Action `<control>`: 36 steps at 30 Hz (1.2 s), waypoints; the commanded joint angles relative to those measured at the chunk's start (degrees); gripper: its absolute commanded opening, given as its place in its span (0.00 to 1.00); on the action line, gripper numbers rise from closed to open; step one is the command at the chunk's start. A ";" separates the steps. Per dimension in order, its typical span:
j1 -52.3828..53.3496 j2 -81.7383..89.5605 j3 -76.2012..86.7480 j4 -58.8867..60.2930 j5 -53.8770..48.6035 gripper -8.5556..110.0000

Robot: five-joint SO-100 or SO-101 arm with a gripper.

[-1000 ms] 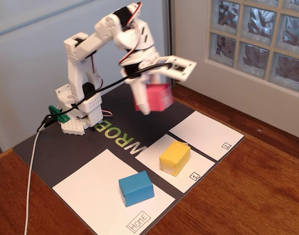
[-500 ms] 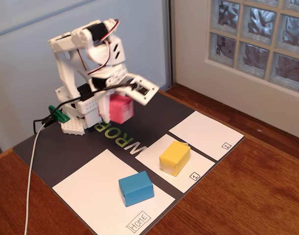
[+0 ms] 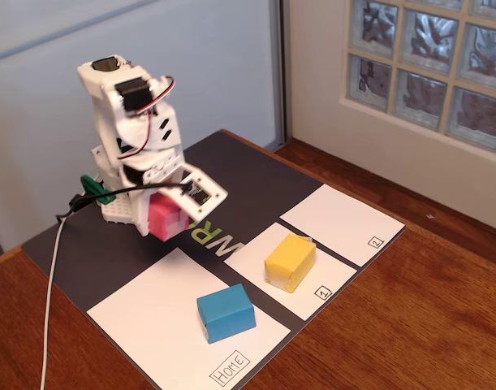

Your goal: Move box red to home

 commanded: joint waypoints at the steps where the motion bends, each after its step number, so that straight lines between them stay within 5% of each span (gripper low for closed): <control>1: 4.92 -1.93 1.23 -3.43 2.99 0.07; 15: 17.84 -22.24 -3.16 -16.70 4.13 0.07; 36: 12.22 -38.41 -17.75 -20.65 8.17 0.07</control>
